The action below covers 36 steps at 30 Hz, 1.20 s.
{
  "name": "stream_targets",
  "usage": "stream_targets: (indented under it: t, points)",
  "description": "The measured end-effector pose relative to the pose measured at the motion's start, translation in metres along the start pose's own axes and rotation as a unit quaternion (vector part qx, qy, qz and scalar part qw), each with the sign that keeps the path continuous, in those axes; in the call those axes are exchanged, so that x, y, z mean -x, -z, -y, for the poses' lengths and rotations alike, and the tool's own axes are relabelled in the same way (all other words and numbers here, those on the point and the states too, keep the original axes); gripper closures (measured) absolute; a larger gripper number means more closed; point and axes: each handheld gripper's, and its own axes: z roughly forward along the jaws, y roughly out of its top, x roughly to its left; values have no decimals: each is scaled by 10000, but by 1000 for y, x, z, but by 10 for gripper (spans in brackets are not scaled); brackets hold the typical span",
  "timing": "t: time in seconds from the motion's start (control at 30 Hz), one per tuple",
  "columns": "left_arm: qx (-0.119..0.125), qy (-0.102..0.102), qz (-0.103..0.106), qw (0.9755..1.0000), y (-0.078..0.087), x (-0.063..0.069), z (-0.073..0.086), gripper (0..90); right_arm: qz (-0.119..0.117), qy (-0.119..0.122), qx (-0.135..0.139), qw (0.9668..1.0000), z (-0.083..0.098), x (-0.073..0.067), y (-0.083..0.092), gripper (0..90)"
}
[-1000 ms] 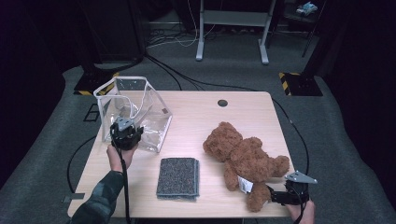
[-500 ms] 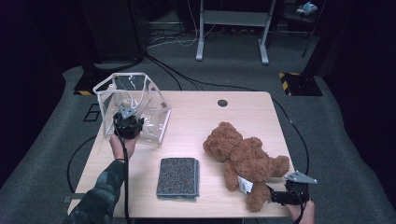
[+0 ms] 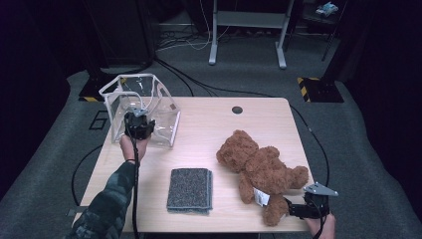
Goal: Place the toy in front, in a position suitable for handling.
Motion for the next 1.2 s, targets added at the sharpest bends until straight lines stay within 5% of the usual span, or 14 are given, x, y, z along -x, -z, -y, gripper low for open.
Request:
stream_targets:
  t: [0.7, 0.9, 1.03, 1.2]
  points:
    - [-262, 133, -99, 9995, -29, -5, -21, 745, -6, 15, -1, 10000, 0, 0, 0, 15]
    - [-337, 72, -31, 9994, -29, -5, -17, 608, 1, -2, 5, 10000, 0, 0, 0, 16]
    - [-436, 172, 36, 9989, -25, -8, -13, 372, 3, -5, 6, 10000, 0, 0, 0, 17]
    - [-350, 157, 159, 9991, -11, -10, -7, 289, 5, -12, 5, 10000, 0, 0, 0, 17]
